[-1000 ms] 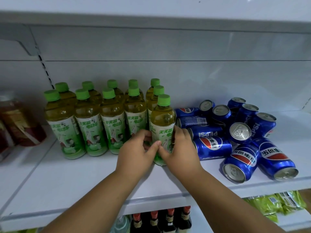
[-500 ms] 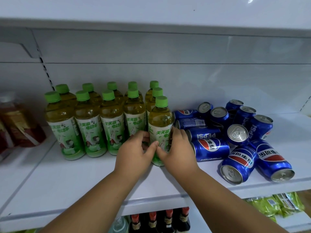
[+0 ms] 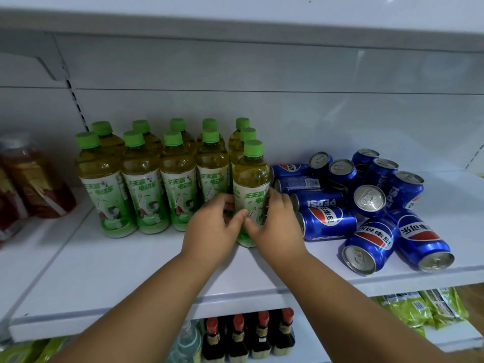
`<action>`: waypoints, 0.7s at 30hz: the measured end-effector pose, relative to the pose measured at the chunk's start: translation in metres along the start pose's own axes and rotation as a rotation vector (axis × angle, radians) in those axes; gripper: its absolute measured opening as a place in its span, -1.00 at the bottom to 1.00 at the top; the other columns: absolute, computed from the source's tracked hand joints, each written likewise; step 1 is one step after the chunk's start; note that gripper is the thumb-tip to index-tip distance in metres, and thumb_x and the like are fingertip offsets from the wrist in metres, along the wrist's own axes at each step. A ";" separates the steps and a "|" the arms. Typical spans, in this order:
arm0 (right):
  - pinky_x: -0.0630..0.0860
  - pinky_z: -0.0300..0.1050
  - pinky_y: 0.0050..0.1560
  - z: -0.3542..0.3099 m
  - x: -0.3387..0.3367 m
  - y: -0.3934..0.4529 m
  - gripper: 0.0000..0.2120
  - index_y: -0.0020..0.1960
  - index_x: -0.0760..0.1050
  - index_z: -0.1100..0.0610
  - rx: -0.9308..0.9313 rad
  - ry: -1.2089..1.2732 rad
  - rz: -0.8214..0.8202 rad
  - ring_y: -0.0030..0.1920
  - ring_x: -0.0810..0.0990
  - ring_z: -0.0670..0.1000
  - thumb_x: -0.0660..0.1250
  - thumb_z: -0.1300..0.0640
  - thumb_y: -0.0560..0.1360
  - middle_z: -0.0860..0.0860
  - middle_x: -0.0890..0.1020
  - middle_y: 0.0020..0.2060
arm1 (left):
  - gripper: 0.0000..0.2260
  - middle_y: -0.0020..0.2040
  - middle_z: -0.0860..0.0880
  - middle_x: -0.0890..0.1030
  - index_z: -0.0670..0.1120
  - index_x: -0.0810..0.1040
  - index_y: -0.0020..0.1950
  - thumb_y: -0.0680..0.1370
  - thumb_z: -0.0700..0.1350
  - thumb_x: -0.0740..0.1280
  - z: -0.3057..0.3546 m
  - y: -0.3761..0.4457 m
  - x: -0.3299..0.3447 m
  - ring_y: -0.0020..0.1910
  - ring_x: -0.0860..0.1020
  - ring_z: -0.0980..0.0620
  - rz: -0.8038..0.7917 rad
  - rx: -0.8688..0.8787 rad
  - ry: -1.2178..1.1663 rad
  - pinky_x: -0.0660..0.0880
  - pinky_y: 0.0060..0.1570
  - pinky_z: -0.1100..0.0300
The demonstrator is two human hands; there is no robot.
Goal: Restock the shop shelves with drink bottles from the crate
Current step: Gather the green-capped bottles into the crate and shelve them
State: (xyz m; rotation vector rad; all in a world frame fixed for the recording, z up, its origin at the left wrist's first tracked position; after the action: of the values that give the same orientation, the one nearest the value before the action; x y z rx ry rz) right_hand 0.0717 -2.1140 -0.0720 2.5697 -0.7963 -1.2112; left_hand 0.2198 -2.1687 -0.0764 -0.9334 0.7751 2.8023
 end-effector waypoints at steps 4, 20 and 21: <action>0.44 -0.09 0.12 -0.002 -0.001 0.000 -0.41 0.36 0.35 0.12 0.007 0.003 -0.037 0.21 0.49 0.09 0.48 -0.04 0.44 0.07 0.43 0.21 | -0.82 -0.12 0.21 0.60 0.05 0.57 0.14 0.56 0.02 0.42 0.003 -0.002 0.001 -0.18 0.55 0.27 -0.045 -0.029 -0.035 0.48 -0.21 0.28; 0.45 -0.32 0.03 -0.026 -0.034 -0.089 -0.63 0.28 0.43 0.00 -0.205 0.330 -0.134 0.00 0.47 -0.20 0.43 0.04 0.52 -0.14 0.43 0.08 | -0.78 -0.06 0.24 0.65 0.31 0.51 0.02 0.62 -0.07 0.36 0.036 -0.133 -0.050 -0.04 0.65 0.18 0.260 -0.240 -0.267 0.62 -0.02 0.13; 0.44 -0.37 0.00 -0.025 -0.036 -0.096 -0.66 0.26 0.43 -0.03 -0.217 0.344 -0.171 0.01 0.47 -0.23 0.42 0.03 0.52 -0.17 0.43 0.06 | -0.77 -0.05 0.23 0.66 0.31 0.52 0.01 0.62 -0.08 0.36 0.041 -0.144 -0.050 -0.04 0.66 0.17 0.282 -0.259 -0.268 0.63 -0.01 0.11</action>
State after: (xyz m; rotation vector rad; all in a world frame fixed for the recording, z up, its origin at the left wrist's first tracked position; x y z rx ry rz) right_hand 0.1095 -2.0154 -0.0692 2.5983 -0.3595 -0.8059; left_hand 0.2720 -2.0197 -0.0825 -0.4854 0.5539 3.2403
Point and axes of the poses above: each hand's wrist, its own y-axis towards the middle knuckle, its own x-axis out of the palm, z = x × y, the point moved 10 cm from there along y, towards the middle knuckle
